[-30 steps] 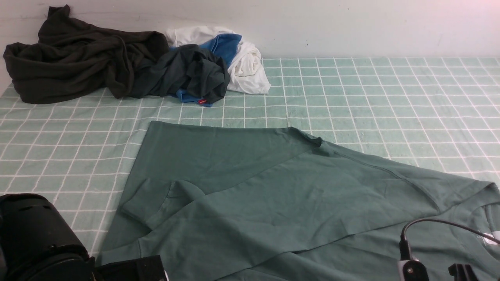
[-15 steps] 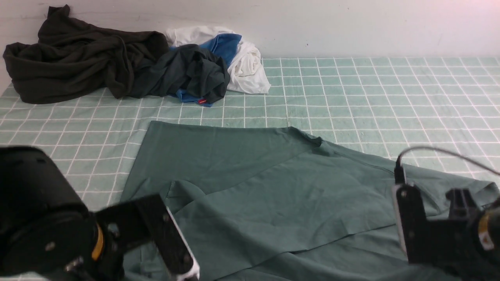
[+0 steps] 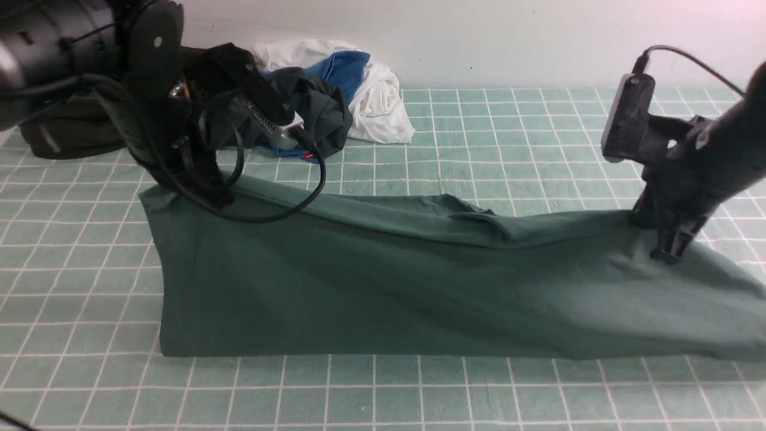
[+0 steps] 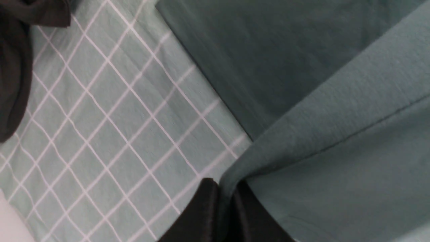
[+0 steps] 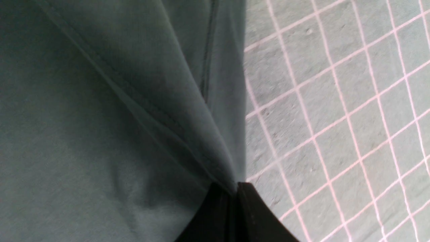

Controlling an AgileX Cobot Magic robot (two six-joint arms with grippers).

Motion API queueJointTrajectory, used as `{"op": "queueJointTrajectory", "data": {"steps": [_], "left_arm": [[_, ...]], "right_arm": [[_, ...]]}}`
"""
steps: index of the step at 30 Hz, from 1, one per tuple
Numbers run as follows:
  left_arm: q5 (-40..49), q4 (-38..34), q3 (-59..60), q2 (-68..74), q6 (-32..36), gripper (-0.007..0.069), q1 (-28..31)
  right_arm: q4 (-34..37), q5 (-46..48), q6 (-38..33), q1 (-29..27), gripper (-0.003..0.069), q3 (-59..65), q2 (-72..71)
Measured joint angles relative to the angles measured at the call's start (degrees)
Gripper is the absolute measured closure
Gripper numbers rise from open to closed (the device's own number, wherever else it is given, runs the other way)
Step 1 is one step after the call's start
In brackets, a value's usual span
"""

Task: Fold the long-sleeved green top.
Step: Use both arms to drag the lower edge of the fabric forward and fold it over the upper edge

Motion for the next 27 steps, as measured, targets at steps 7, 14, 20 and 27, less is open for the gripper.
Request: {"op": "queueJointTrajectory", "data": {"steps": [7,14,20,27], "left_arm": [[-3.0,-0.1,-14.7,18.7,-0.6,0.0603,3.1],[-8.1,-0.1,-19.8,26.3,-4.7,0.0518,4.5],[-9.0,0.4,-21.1,27.1,-10.9,0.0317,5.4],[-1.0,-0.8,-28.8,27.1,-15.0,0.0207,5.0]], "right_arm": [[-0.5,-5.1,5.7,-0.2,0.0655,-9.9,13.5],[-6.0,-10.7,20.4,-0.6,0.0573,-14.4,20.2],[-9.9,-9.9,41.0,-1.6,0.0398,-17.4,20.8],[5.1,-0.8,39.4,3.8,0.0347,-18.4,20.2]]}}
